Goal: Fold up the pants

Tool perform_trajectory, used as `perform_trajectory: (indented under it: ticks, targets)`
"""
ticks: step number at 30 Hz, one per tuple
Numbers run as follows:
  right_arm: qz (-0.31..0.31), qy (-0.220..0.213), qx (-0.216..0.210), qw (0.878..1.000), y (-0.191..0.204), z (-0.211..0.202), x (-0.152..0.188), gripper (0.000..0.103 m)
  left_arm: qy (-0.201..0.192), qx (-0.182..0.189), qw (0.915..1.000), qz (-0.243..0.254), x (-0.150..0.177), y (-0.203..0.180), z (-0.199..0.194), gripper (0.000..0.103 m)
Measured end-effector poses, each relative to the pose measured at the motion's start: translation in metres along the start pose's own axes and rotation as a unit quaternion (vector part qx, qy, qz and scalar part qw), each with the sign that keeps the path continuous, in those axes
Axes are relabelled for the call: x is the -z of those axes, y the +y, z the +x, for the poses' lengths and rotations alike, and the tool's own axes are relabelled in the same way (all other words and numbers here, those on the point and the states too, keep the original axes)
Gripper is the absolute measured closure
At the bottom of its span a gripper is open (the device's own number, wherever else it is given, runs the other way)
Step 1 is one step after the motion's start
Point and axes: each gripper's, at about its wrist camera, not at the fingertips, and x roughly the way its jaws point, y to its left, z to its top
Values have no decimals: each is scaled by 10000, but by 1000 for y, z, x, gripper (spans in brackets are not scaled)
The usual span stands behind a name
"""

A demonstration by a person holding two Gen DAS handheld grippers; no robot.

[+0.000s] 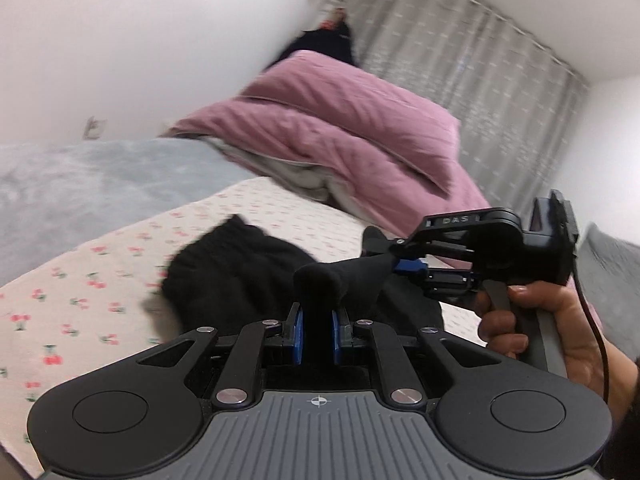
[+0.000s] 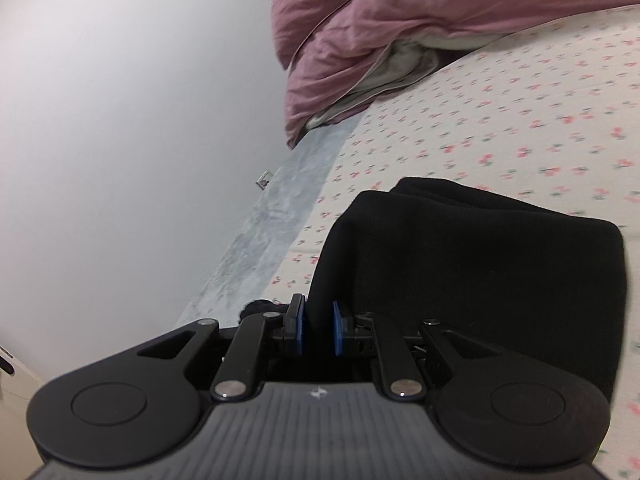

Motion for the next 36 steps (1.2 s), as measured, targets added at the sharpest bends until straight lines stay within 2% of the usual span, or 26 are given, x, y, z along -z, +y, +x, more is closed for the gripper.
perform_trajectory:
  ticks: [5,9,10,11,13,14,15,16,17,19,22,24,26,31,33,36]
  targets:
    - [8,-4,-121,9999,13,28,-1,90,-75,-268,9994,-184,-6,21,4,91]
    - [100,-167,-584,9981,22,40,-6,95,-213,-425,9984,-321,-8,35,-1,91]
    - [75,-194,-620,9979,27,42,-8,95,-263,-567,9976,-301,-9,37,-2,92]
    - [13,-194,-604,9980,33,45,-9,95,-358,-858,9954,-215,-10,39,-4,97]
    - [-168,-145,-529,9984,44,50,-9,95,-536,-1421,9883,-115,-12,47,-12,97]
    - [-251,-100,-496,9984,48,50,-9,94,-607,-1452,9873,-199,-15,53,-16,97]
    - [-340,-34,-479,9983,51,49,-7,88,-623,-1353,9883,-317,-19,61,-19,97]
    - [-427,19,-417,9982,54,46,-6,79,-564,-1215,9904,-352,-24,66,-20,92]
    - [-528,71,-343,9980,55,44,-4,74,-449,-1049,9930,-307,-29,70,-18,91]
    - [-892,201,-328,9953,57,32,-1,56,-215,-813,9963,-181,-40,74,-11,90]
    - [-1357,214,-121,9904,60,10,3,40,256,-373,9990,-42,-54,76,8,89]
    - [-1586,218,-12,9871,58,-5,6,32,585,-98,9982,-8,-63,74,23,83]
    - [-1744,209,113,9844,54,-20,12,29,915,201,9956,55,-68,69,38,74]
    - [-1929,286,422,9799,40,-48,31,26,1694,695,9812,617,-80,39,83,69]
    - [-1913,327,453,9799,35,-55,37,24,1958,752,9759,598,-84,34,99,68]
    - [-1872,392,460,9805,27,-67,47,23,2150,675,9736,367,-88,33,114,68]
